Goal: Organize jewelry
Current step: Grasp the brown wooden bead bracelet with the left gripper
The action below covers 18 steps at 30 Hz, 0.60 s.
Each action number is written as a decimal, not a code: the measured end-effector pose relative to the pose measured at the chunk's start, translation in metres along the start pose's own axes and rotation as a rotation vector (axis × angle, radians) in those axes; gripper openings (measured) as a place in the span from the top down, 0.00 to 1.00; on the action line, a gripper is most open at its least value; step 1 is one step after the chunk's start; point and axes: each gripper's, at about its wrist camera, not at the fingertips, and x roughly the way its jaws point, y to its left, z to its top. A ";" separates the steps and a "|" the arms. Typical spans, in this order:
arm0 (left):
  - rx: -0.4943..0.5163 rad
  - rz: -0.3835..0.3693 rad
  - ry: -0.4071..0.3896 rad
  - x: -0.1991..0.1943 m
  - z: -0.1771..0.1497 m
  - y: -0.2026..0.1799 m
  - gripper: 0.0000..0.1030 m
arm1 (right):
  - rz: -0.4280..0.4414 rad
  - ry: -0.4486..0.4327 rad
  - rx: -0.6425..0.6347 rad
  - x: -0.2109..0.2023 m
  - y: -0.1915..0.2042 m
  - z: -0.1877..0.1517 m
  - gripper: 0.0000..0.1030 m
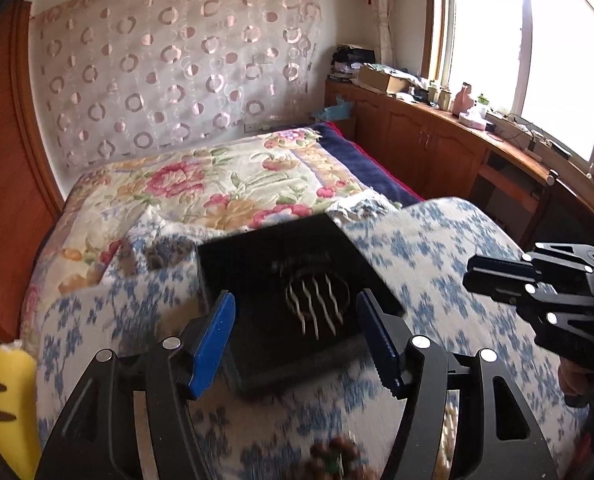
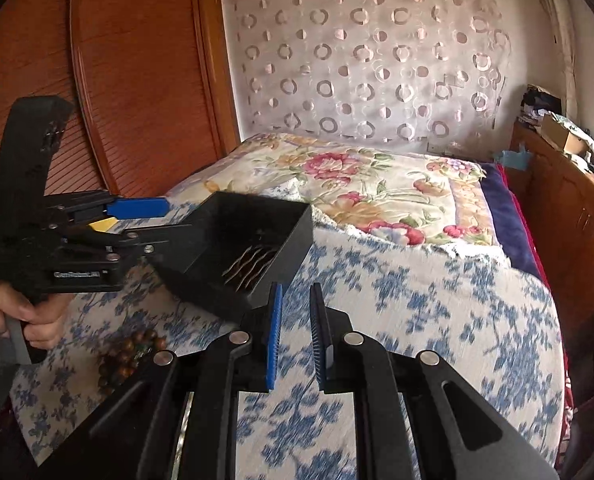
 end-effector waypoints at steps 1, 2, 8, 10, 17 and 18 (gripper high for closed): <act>-0.004 0.001 0.006 -0.002 -0.004 0.000 0.41 | 0.001 0.004 0.001 -0.002 0.004 -0.005 0.85; -0.012 -0.001 0.014 -0.006 -0.012 0.000 0.41 | 0.002 0.007 0.002 -0.004 0.006 -0.009 0.85; -0.055 -0.019 0.045 -0.023 -0.046 0.003 0.41 | 0.003 0.024 0.012 -0.012 0.017 -0.031 0.85; -0.070 -0.028 0.050 -0.028 -0.055 0.003 0.41 | 0.000 0.028 0.012 -0.017 0.024 -0.040 0.85; -0.073 -0.041 0.060 -0.037 -0.079 -0.006 0.41 | -0.004 0.035 0.014 -0.032 0.043 -0.065 0.73; -0.074 -0.043 0.063 -0.038 -0.082 -0.007 0.41 | -0.004 0.037 0.016 -0.034 0.045 -0.069 0.73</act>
